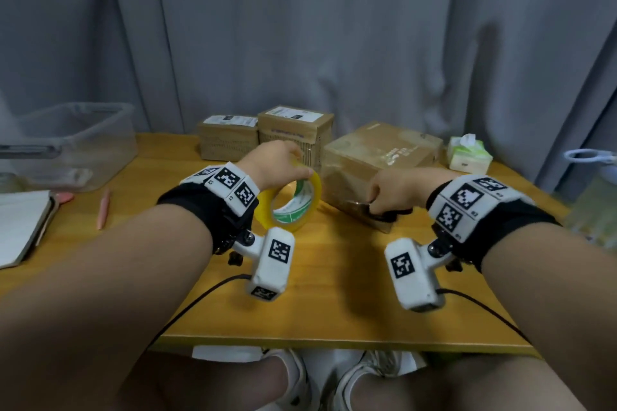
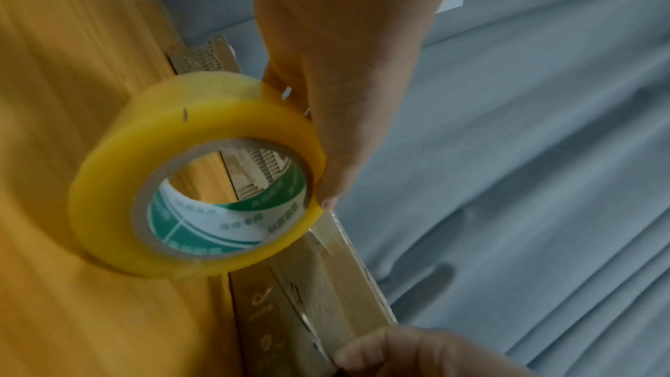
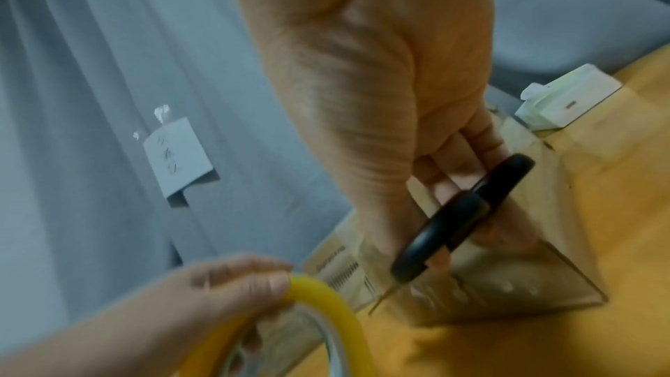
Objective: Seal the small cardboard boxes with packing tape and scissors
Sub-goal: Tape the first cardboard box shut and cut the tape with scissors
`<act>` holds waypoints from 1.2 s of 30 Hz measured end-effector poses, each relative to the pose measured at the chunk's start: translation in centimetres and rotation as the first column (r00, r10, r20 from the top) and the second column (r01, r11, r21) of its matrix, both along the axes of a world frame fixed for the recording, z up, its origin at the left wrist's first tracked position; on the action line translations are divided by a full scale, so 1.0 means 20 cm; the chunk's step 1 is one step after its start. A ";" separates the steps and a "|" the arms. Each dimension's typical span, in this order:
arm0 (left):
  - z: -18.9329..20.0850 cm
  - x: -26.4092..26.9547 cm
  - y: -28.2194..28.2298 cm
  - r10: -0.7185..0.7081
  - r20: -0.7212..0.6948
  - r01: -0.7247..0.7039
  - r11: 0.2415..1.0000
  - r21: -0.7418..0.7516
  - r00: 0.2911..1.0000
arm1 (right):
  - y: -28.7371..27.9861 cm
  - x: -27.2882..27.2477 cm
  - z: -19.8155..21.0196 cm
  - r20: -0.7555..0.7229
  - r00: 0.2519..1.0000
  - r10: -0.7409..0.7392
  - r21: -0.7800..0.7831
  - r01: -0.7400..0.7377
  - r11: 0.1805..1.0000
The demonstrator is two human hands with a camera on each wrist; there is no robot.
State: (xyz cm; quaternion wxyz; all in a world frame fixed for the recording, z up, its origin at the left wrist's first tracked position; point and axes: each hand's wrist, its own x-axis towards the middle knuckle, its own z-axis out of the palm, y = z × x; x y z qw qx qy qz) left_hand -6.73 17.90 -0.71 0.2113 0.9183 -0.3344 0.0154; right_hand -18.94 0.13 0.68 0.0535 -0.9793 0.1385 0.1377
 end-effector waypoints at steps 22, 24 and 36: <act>0.07 0.03 -0.19 0.073 -0.130 -0.049 0.983 0.179 0.989 | -0.09 -0.04 0.09 -0.057 0.961 -0.271 0.587 0.252 0.769; 0.07 0.04 -0.21 0.100 -0.143 -0.073 0.980 0.184 0.985 | -0.09 -0.01 0.09 -0.044 0.957 -0.287 0.599 0.255 0.759; 0.02 0.10 -0.20 0.122 -0.290 -0.091 0.989 0.118 0.949 | -0.02 0.05 0.06 -0.034 0.953 -0.301 0.613 0.257 0.747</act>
